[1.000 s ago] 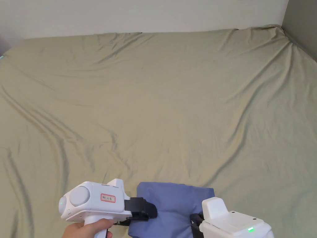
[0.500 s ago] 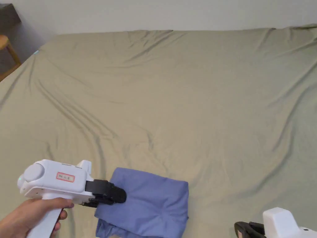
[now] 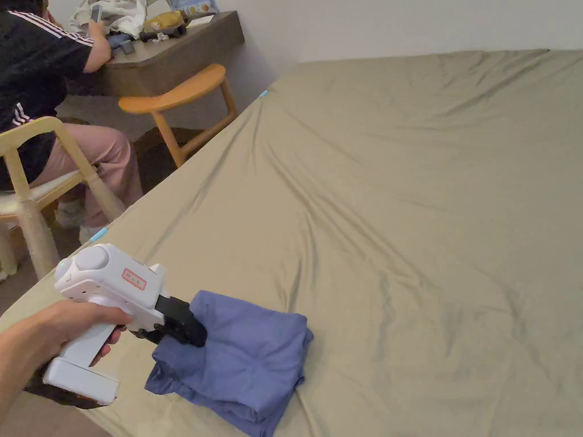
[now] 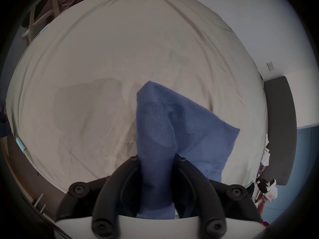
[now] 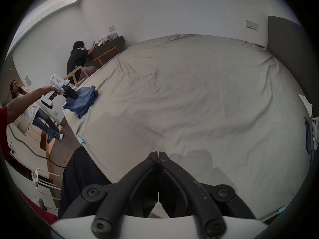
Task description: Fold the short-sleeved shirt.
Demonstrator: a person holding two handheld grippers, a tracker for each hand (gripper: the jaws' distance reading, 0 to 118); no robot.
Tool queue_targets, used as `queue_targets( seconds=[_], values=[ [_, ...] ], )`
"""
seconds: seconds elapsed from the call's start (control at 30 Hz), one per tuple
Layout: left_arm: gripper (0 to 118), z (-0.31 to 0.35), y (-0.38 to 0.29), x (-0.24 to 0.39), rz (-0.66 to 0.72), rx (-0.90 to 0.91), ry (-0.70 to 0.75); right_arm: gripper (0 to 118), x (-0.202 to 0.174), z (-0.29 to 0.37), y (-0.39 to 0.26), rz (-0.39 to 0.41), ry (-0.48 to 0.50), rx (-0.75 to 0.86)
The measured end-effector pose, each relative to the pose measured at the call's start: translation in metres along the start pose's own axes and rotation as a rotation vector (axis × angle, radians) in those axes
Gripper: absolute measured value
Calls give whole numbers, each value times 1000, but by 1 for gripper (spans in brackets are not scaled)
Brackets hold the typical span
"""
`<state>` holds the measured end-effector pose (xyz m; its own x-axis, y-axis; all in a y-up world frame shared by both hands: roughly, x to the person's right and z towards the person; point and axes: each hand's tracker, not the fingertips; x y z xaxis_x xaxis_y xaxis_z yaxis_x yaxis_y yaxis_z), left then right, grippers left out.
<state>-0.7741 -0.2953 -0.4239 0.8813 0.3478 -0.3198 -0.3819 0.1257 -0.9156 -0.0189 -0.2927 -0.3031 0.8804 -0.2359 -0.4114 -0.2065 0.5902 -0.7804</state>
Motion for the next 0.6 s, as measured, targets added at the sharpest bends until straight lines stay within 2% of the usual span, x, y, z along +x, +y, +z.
queue_targets(
  seconds=[0.03,0.07,0.1,0.13,0.2,0.27,0.37,0.5,0.6],
  values=[
    [60,-4,0,0,9,-12,16,0,1,-2,2,4,1,0],
    [79,-5,-1,3,-4,-14,82,0,2,-1,5,7,2,2],
    [89,-4,-3,7,-41,-5,147,0,2,0,7,5,4,3],
    [91,0,-2,13,-61,1,248,0,4,1,9,-9,16,1],
    [91,24,-3,22,-113,53,301,0,6,8,11,-24,17,29],
    [92,64,-3,44,-138,257,397,0,9,20,12,-15,10,58],
    [109,123,-34,107,-221,591,319,0,16,39,15,-9,-7,127],
    [118,161,-100,214,-466,908,235,0,28,73,25,14,-56,274],
    [116,152,-156,287,-596,1099,188,0,37,101,40,24,-104,384]
  ],
)
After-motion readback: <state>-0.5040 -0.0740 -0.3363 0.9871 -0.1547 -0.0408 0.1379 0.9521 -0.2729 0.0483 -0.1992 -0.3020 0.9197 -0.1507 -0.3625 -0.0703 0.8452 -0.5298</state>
